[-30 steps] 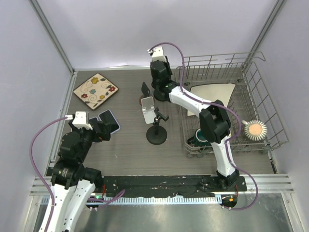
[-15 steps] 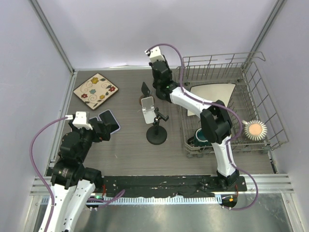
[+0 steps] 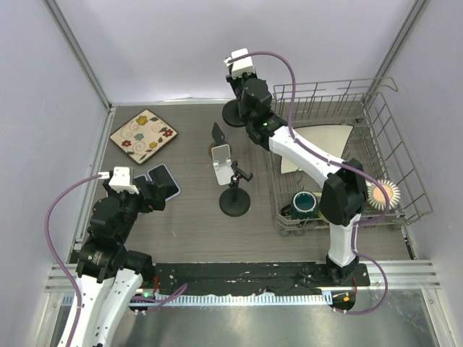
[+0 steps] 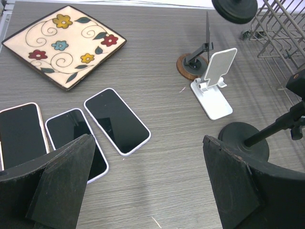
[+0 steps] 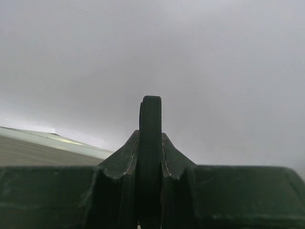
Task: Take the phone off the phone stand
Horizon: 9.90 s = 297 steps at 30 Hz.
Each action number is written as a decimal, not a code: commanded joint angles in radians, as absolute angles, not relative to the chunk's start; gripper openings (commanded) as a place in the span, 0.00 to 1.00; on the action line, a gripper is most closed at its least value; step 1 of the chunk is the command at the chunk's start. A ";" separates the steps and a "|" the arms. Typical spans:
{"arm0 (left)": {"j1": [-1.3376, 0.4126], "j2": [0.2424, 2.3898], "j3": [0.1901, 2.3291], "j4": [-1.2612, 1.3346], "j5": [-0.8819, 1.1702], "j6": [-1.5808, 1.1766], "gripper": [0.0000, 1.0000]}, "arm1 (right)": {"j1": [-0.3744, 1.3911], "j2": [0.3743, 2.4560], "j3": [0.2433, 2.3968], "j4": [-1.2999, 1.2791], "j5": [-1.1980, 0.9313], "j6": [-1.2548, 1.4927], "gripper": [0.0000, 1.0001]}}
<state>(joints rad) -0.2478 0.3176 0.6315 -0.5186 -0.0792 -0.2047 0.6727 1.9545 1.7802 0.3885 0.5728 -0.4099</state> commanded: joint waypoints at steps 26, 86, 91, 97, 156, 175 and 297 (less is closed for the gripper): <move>-0.252 0.252 0.623 -0.500 -0.103 -0.193 1.00 | 1.138 1.372 1.466 0.252 0.324 -0.246 0.01; -0.630 0.550 0.485 -0.005 0.218 -0.412 1.00 | 1.196 1.150 0.810 0.428 0.515 -0.172 0.01; -0.868 0.669 0.500 0.044 0.009 -0.259 0.98 | 1.209 1.123 0.813 0.385 0.512 -0.115 0.01; -0.977 0.797 0.489 0.172 -0.170 -0.152 0.84 | 1.219 1.085 0.782 0.373 0.520 -0.051 0.01; -1.161 0.930 0.457 0.279 -0.356 -0.137 0.00 | 1.235 1.192 1.043 -0.324 0.686 0.187 0.41; -1.161 1.015 0.492 0.339 -0.239 -0.135 0.61 | 1.236 1.155 0.973 -0.255 0.657 0.172 0.01; -1.129 0.977 0.448 0.528 -0.245 -0.074 0.37 | 1.367 1.155 0.926 -0.347 0.732 0.227 0.01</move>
<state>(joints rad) -1.1378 0.9588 0.3946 0.4366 -0.2272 -0.0921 1.3594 1.1229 0.9337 -0.2779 0.8120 0.2512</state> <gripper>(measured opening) 0.515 0.214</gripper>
